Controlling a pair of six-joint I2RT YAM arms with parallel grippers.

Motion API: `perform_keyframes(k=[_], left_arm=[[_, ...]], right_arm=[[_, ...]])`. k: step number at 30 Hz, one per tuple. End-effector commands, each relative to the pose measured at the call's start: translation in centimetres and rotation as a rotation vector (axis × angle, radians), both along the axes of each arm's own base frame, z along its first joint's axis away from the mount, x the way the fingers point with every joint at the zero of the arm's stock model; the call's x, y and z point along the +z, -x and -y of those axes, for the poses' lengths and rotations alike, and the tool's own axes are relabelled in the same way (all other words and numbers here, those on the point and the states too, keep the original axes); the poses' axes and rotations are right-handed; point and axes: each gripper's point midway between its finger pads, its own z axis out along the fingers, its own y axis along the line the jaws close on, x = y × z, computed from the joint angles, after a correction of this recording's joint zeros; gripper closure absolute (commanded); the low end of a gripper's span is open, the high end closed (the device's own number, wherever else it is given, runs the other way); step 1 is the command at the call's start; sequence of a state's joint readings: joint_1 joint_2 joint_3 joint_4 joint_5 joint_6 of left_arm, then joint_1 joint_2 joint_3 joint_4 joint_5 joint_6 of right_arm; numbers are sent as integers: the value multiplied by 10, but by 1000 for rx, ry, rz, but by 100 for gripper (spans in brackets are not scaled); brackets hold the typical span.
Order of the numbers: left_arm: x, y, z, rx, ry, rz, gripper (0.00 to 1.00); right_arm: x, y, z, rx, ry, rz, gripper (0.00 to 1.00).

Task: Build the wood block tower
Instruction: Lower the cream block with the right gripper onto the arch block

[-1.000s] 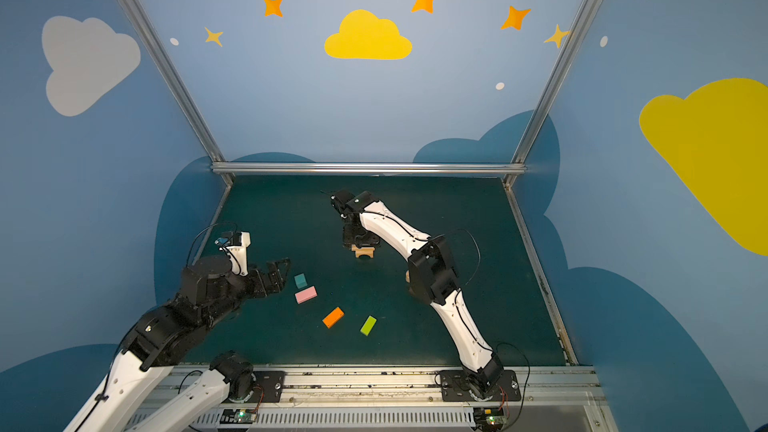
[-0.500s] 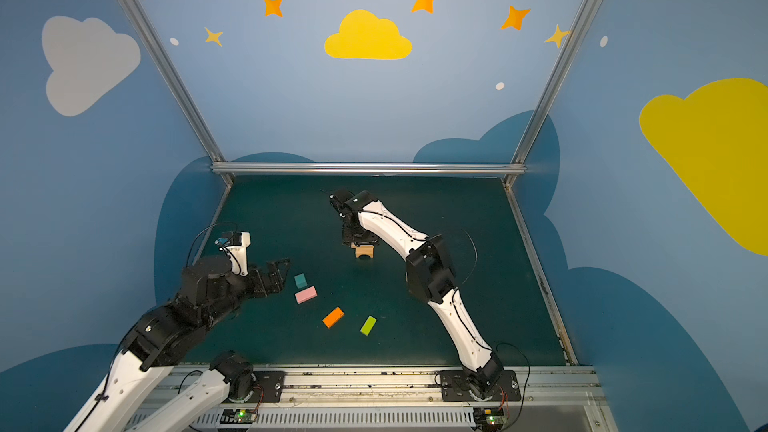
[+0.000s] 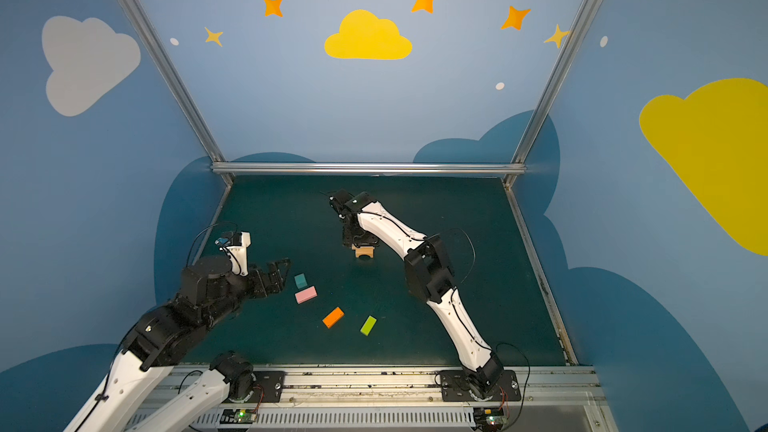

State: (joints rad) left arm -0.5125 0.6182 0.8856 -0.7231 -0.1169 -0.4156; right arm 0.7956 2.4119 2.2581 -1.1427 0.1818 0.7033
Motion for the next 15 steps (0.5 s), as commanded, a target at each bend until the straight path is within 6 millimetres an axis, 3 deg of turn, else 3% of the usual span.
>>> perform_keyframes(k=[1,15], left_arm=[[-6,2,-1,-7,-19,-13,0],[-8,3,-2,-3,-21,-16,0]], right_arm=[[-7,1,3,-14,30,-9,34],[-12,0,2,-17,30,-15,33]])
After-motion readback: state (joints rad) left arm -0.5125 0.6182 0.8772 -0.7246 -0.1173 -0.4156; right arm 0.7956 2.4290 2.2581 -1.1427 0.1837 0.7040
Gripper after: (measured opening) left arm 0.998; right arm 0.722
